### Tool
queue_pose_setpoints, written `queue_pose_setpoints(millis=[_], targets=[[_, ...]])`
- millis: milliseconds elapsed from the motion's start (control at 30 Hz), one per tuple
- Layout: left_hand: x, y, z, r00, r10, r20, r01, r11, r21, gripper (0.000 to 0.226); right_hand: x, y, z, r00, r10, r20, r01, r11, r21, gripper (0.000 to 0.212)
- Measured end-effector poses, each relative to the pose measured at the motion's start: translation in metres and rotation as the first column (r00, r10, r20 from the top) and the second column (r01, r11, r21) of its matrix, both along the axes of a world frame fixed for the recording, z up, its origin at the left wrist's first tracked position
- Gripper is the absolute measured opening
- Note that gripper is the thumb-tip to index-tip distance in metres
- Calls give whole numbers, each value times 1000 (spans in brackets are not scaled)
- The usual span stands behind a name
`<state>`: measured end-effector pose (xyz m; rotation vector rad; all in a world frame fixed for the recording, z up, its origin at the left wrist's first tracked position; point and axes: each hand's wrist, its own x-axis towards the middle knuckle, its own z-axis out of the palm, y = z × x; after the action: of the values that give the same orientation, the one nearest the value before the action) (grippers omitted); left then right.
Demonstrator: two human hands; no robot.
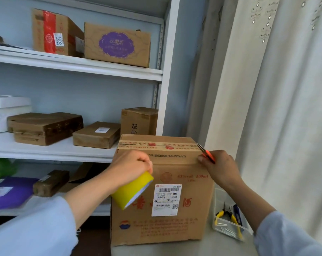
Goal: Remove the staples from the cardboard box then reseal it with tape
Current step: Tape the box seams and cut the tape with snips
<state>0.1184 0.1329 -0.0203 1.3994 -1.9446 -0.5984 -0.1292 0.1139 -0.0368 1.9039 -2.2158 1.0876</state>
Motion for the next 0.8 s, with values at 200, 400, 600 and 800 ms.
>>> queue_pose_setpoints(millis=[200, 400, 600, 800], targets=[[-22, 18, 4, 983, -64, -170, 65, 998, 3, 33, 7, -8, 6, 991, 128, 25, -130, 988, 86, 17], [-21, 27, -10, 886, -5, -464, 56, 994, 96, 35, 42, 13, 14, 829, 425, 365, -438, 897, -50, 17], [-51, 41, -23, 837, -107, -536, 206, 970, 129, 23, 30, 15, 14, 912, 288, 290, -306, 952, 15, 22], [-53, 36, -18, 838, -52, -543, 220, 943, 249, 21, 15, 38, 26, 853, 340, 397, -372, 928, 5, 28]])
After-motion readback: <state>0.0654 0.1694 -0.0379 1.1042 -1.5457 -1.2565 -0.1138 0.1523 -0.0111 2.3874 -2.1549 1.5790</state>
